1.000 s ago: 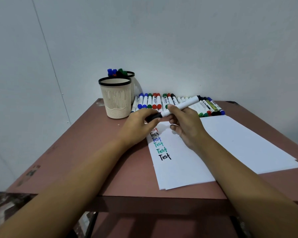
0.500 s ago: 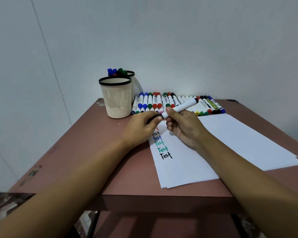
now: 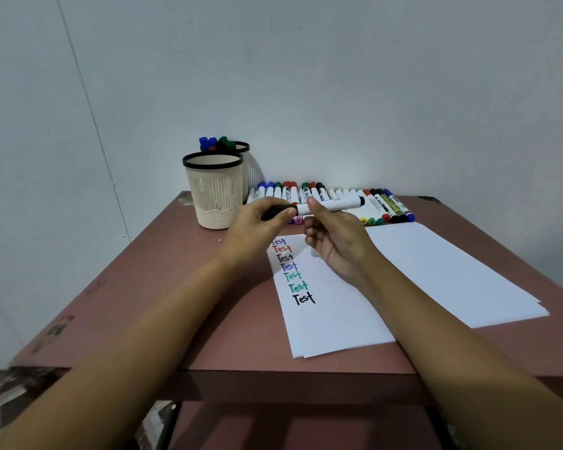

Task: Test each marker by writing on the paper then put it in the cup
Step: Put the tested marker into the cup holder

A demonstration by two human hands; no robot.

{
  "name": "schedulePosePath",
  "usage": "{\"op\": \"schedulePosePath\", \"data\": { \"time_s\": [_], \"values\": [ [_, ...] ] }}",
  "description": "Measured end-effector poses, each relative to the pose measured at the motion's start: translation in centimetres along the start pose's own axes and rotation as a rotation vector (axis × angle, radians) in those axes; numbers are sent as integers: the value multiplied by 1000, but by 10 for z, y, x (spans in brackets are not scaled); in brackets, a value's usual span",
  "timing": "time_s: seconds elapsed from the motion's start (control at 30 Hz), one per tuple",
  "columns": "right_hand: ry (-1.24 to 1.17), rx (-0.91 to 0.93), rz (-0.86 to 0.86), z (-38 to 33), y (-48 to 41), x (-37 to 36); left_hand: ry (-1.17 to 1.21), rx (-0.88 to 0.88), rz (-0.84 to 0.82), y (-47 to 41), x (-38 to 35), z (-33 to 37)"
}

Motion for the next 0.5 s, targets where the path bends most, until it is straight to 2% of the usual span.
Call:
{"op": "schedulePosePath", "data": {
  "time_s": [0.1,0.17,0.2,0.27,0.33,0.4,0.5],
  "values": [
    [-74,-57,27,0,3,5,42,10,96,-3,15,5],
    [-36,-35,108,-2,1,16,-2,16,191,-9,32,5],
    [96,16,164,-5,0,22,-48,16,228,-14,40,8],
    [609,202,229,-12,-2,29,-194,-25,271,-28,56,20],
    [1095,388,162,-9,-2,20,-301,-77,283,-45,69,37],
    [1351,416,89,1,-3,13,-374,-90,291,-65,85,49],
    [1505,361,28,6,-2,9,-515,-61,316,-97,111,57]
  ]
}}
Point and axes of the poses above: each hand's wrist, its own y-axis away from the middle knuckle, its own x-axis out of the back of the hand, z = x × y, the point moved 7 cm from there along -y, towards the middle knuckle, and after that the axes turned 4 degrees about -y, right-handed, at the moved point
